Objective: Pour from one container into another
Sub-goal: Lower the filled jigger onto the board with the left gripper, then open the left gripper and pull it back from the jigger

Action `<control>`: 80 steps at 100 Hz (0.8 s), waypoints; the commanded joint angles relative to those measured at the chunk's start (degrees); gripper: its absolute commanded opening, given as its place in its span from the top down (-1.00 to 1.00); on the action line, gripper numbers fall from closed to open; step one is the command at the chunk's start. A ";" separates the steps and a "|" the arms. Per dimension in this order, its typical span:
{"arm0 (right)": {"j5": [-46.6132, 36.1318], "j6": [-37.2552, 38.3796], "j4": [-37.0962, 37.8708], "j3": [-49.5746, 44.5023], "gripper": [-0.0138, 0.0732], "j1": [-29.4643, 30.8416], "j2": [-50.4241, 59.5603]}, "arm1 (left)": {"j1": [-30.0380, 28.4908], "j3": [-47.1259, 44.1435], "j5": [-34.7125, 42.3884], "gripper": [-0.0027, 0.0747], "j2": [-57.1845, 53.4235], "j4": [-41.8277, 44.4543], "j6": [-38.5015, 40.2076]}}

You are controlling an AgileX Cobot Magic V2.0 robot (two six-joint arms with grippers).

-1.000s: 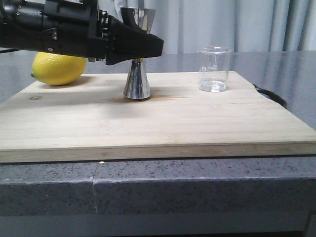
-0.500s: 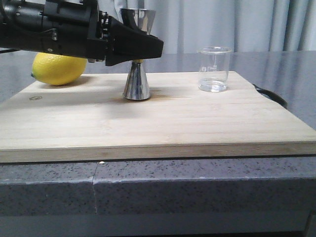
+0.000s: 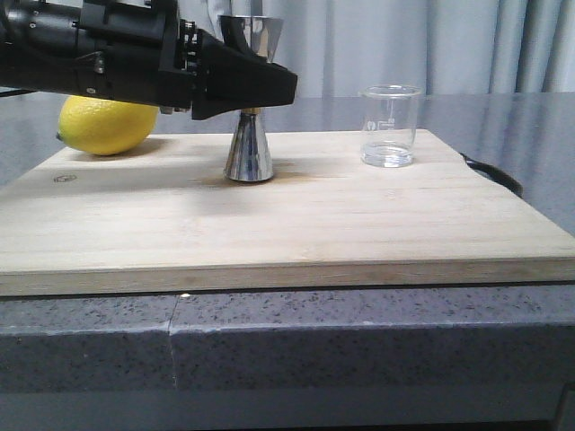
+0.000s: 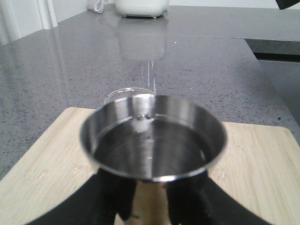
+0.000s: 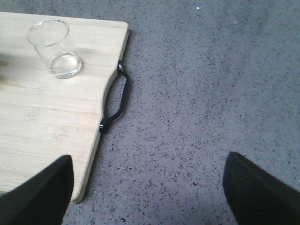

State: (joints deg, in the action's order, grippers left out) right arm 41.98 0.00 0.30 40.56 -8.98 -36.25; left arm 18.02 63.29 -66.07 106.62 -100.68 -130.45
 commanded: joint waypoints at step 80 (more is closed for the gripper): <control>-4.47 0.00 0.75 1.55 -0.66 0.39 0.09 | -0.78 1.25 -4.68 -0.22 -1.73 -3.86 -0.09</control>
State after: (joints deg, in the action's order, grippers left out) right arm 41.72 0.00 0.30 40.56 -8.98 -36.25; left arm 18.02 63.29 -66.49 107.66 -101.49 -130.45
